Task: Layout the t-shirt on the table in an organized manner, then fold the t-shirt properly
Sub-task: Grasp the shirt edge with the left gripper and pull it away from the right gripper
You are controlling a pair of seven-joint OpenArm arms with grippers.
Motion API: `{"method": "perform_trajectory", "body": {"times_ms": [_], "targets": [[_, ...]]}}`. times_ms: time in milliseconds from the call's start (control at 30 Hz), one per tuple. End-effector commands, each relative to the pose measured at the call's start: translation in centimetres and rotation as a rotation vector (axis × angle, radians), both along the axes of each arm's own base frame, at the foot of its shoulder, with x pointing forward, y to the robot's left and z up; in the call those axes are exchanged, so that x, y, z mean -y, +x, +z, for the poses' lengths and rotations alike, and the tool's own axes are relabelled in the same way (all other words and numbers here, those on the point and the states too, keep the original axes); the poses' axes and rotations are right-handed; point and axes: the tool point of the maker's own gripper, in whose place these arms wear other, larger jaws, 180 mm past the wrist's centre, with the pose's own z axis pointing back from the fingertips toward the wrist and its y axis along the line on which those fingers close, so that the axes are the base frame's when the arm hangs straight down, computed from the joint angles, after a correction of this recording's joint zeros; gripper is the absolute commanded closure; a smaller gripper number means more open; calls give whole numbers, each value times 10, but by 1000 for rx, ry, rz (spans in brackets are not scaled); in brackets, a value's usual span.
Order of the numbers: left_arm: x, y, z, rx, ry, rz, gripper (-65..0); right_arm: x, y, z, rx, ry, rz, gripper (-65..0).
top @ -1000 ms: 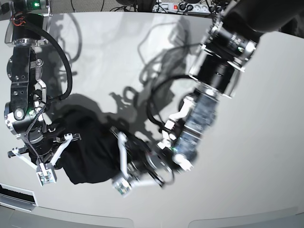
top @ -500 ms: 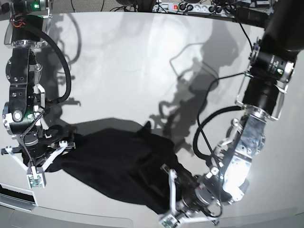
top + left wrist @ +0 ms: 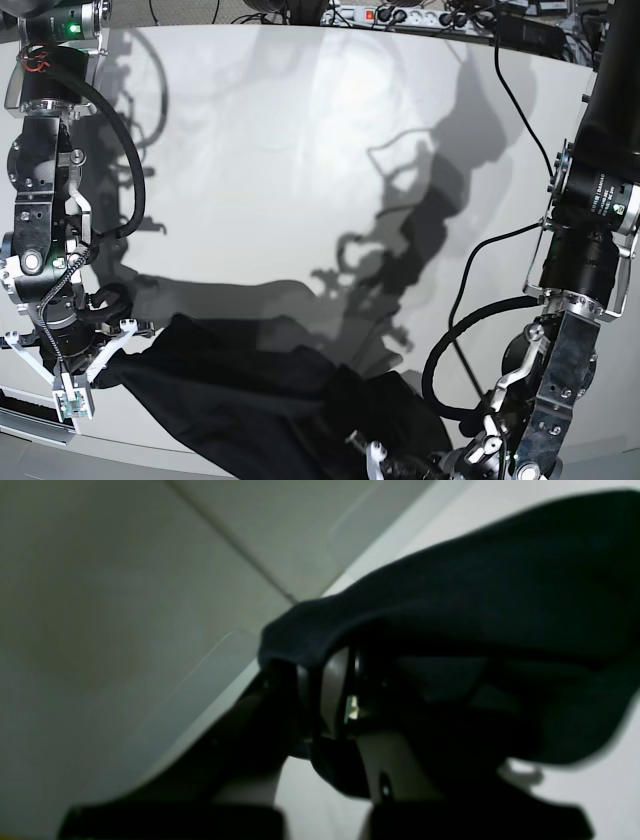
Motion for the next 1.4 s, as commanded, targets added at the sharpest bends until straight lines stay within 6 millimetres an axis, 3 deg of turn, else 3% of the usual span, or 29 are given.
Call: {"method": "perform_trajectory", "body": {"times_ms": [0,167,333,433,533,733,900,967,1133,1267,1367], "targets": [[6,-1,19,32,-21,-36,0,4,6,23,72,-23,-1,0],[16,-35,-48,-191,36,-157,0,-11,2,9,6,-49,100,0],[7,-73,-131,-436,53,-206,0,-33,-19,-31,-152,-66,253,0],[-7,-90,-170,-535,71,-191,0,-28,-31,-47,-220,-82,249,0],[-23,-102,-197,-595,100,-157,0,-15,-39,-56,-279,-112,218,0],[-49,-105,-205,-620,153,-114,0,38,-41,-41,-243,-198,-37,0],[-49,-99,-199,-629,89,-65,0,39,-49,-51,-298,-156,-65,0],[-45,-103,-200,-645,67,-76,-61,31,-57,-64,-346,-138,-18,0],[-52,-115,-211,-693,123,-90,-338,12,-89,-103,-495,-134,118,0],[-54,-116,-211,-705,118,-91,-371,13,-106,-119,-547,-136,124,0],[-57,-119,-213,-720,135,-85,-371,18,-112,-122,-553,-129,94,-242]]}}
